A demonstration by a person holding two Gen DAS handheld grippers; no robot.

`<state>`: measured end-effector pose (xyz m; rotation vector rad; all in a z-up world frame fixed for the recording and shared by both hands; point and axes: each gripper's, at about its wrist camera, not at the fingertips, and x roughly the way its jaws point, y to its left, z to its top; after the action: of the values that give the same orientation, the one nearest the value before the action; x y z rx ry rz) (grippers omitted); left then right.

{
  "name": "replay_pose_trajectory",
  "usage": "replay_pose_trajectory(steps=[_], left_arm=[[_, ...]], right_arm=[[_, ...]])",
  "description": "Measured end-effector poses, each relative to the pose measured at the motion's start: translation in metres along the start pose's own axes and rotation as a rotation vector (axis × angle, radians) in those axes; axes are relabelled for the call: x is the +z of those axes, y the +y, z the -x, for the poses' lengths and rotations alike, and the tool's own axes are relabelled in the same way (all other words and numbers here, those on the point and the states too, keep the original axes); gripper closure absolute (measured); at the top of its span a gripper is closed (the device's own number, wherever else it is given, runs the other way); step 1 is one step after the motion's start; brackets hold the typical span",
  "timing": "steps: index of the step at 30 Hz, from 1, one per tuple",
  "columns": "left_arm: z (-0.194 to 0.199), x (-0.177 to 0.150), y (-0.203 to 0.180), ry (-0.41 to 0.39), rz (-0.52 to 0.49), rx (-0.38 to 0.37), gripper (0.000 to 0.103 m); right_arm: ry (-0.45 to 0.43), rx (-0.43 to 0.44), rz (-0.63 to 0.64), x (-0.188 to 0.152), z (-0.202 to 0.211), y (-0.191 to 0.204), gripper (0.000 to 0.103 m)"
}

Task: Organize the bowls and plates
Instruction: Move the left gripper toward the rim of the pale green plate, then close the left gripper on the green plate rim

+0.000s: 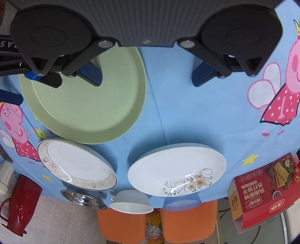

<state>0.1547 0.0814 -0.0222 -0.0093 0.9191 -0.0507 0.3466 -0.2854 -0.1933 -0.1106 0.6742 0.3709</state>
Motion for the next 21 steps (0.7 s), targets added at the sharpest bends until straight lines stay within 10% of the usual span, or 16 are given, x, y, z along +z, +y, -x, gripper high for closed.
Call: replay_pose_trajectory(steps=[9, 15, 21], left_arm=[[0.005, -0.006, -0.006, -0.032, -0.013, -0.016, 0.006], [0.015, -0.007, -0.019, -0.045, -0.044, -0.108, 0.057], [0.017, -0.008, -0.022, -0.046, -0.042, -0.073, 0.059]], right_arm=[[-0.035, 0.043, 0.035, -0.006, 0.003, 0.011, 0.012], [-0.071, 0.037, 0.037, -0.01, 0.004, 0.018, 0.015], [-0.071, 0.042, 0.044, -0.013, 0.008, 0.034, 0.018]])
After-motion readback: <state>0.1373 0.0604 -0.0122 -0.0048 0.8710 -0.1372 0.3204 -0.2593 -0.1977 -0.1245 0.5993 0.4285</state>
